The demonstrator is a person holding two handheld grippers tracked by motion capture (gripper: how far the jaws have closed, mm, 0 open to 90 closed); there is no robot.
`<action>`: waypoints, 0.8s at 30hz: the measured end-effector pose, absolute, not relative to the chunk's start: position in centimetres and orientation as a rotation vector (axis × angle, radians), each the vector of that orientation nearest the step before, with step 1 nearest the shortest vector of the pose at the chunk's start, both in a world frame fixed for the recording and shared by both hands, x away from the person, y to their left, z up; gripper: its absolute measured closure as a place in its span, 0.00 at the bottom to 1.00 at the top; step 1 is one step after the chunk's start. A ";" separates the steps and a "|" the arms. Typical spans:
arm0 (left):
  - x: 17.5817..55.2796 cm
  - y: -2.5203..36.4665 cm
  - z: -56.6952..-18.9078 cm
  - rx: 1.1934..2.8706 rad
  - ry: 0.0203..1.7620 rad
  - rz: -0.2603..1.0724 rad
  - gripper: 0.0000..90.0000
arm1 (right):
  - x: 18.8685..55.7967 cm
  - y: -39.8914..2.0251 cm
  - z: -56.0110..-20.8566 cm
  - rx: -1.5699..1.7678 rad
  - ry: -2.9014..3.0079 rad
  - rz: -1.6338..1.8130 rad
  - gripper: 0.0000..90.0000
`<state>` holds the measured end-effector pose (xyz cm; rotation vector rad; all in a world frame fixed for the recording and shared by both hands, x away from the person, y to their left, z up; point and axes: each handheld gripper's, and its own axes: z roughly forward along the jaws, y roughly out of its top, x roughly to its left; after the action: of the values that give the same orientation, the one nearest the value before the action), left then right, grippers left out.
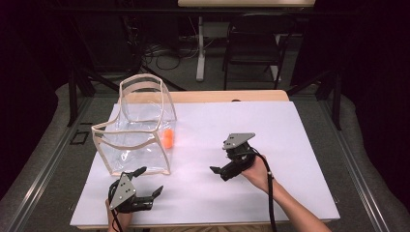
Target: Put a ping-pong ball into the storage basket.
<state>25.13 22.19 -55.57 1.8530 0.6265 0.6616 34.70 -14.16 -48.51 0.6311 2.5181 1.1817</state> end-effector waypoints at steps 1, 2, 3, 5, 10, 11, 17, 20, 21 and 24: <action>25.1 22.2 -55.6 1.853 0.627 0.662 0.18 | 34.6 -14.3 -48.6 0.636 2.517 1.175 0.00; 25.1 22.2 -55.6 1.853 0.627 0.661 0.18 | 34.5 -14.5 -48.6 0.638 2.514 1.176 0.00; 25.1 22.2 -55.6 1.853 0.628 0.661 0.18 | 34.4 -14.6 -48.7 0.640 2.512 1.178 0.00; 25.1 22.2 -55.6 1.853 0.626 0.663 0.18 | 34.3 -14.9 -48.7 0.641 2.508 1.174 0.00; 25.1 22.1 -55.6 1.855 0.625 0.661 0.18 | 33.9 -15.6 -49.0 0.651 2.497 1.174 0.00; 25.1 22.1 -55.6 1.855 0.625 0.661 0.18 | 33.8 -15.7 -49.1 0.650 2.495 1.170 0.00; 25.1 22.1 -55.6 1.856 0.625 0.662 0.18 | 33.3 -16.3 -49.3 0.657 2.488 1.157 0.00; 25.1 22.2 -55.6 1.854 0.627 0.664 0.18 | 33.0 -16.6 -49.5 0.655 2.477 1.150 0.00; 25.1 22.2 -55.6 1.854 0.627 0.664 0.18 | 32.9 -16.8 -49.6 0.656 2.473 1.157 0.00; 25.1 22.1 -55.6 1.856 0.626 0.662 0.18 | 32.7 -17.1 -49.7 0.662 2.465 1.156 0.00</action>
<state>25.12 22.13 -55.57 1.8561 0.6262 0.6623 32.66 -17.12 -49.71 0.6622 2.4653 1.1558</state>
